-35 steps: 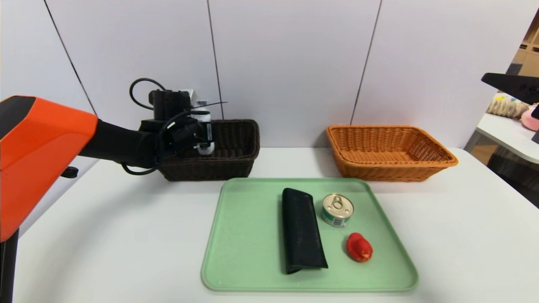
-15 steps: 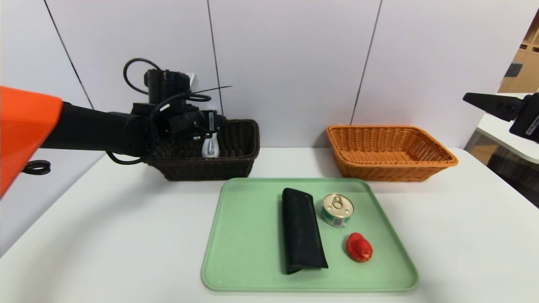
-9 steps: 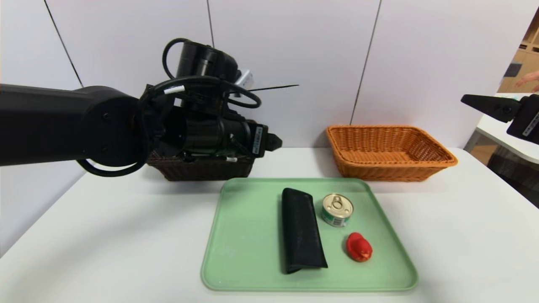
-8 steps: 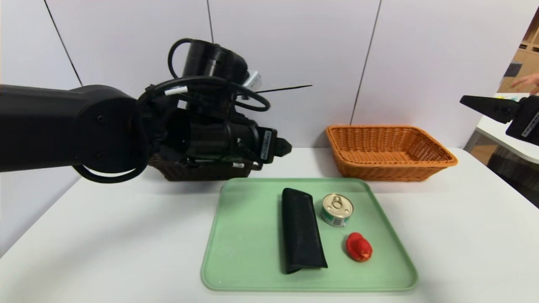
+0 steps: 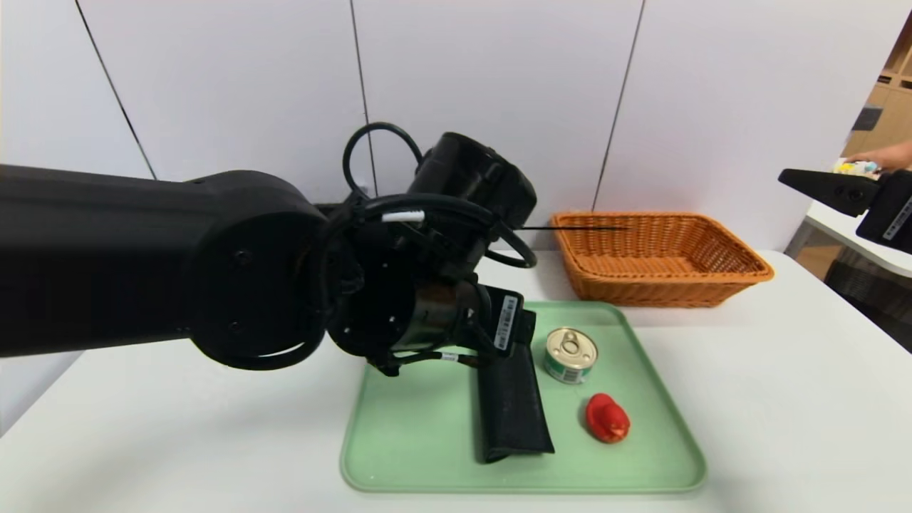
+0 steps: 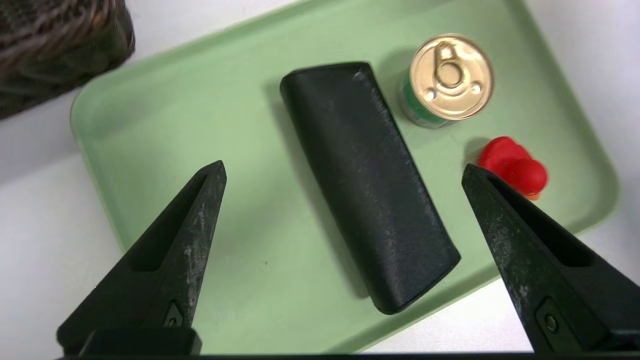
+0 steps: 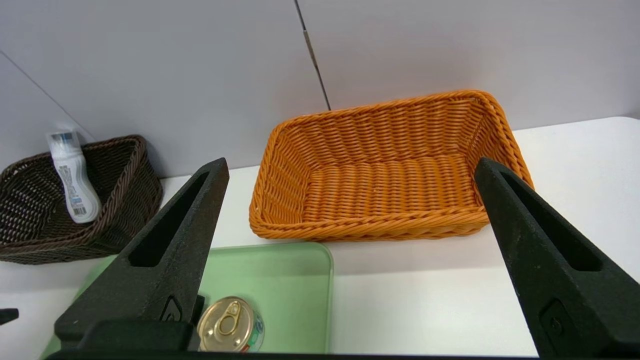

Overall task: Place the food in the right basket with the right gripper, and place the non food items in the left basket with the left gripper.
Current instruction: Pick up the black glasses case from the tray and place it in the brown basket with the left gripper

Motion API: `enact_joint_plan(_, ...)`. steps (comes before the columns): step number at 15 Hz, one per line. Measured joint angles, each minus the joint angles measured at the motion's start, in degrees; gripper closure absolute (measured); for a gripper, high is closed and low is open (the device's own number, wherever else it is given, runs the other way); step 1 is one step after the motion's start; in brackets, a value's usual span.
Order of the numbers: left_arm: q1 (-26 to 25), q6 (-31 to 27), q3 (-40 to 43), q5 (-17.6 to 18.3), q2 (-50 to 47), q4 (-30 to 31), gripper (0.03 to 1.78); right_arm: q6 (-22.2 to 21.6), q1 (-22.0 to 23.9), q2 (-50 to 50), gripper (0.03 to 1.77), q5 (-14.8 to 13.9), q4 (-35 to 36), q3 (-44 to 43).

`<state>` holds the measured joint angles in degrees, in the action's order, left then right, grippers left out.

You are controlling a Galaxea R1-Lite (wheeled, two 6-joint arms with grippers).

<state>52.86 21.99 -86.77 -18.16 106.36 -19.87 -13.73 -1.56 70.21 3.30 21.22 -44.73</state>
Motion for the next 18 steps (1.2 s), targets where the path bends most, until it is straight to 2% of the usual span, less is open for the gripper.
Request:
enact_joint_plan(4,1.2,1.4,-3.0,-4.5,3.9,-0.9,0.13,0.1,0.0,-0.2,0.10,0.0,0.0,0.5)
enact_joint_plan(7,2.3,4.9,-6.7,-6.1,7.4,-1.1,0.12,0.1,0.0,-0.2,0.10,0.0,0.0,1.1)
enact_joint_plan(9,3.2,7.0,-8.0,-8.4,10.1,-1.2,0.12,0.0,0.0,-0.3,0.10,-0.1,0.0,1.6)
enact_joint_plan(18,4.9,8.4,-9.0,-10.5,16.8,-3.9,0.12,-0.2,0.7,-0.3,0.10,0.0,0.1,2.9)
